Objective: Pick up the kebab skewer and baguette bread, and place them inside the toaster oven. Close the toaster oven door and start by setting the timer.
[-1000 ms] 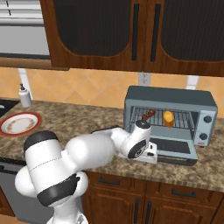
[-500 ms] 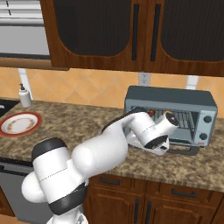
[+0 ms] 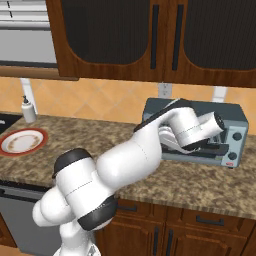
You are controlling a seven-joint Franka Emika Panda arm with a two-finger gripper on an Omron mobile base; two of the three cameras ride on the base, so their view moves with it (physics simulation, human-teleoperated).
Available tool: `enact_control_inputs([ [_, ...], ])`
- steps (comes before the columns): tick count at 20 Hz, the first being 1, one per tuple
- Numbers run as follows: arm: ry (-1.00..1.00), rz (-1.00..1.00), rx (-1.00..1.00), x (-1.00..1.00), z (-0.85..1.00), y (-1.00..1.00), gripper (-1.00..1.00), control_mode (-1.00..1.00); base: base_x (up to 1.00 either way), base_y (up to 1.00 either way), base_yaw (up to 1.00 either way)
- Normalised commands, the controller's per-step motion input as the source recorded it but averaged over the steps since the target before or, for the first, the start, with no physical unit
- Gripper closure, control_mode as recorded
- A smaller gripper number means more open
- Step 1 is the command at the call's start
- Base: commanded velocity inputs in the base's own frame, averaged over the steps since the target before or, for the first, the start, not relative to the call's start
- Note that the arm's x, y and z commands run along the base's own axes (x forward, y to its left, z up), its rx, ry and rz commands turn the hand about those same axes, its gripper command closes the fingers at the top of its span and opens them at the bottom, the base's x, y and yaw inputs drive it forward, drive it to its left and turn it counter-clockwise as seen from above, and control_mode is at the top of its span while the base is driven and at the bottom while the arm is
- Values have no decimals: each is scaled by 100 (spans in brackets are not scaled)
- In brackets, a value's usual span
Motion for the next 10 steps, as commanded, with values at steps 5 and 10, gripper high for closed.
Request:
enact_control_inputs([
  [5, -26, -10, -5, 81, -59, 83, -100, -100, 0, 0, 0],
  [10, -19, -11, -4, 69, -79, 77, -100, -100, 0, 0, 0],
])
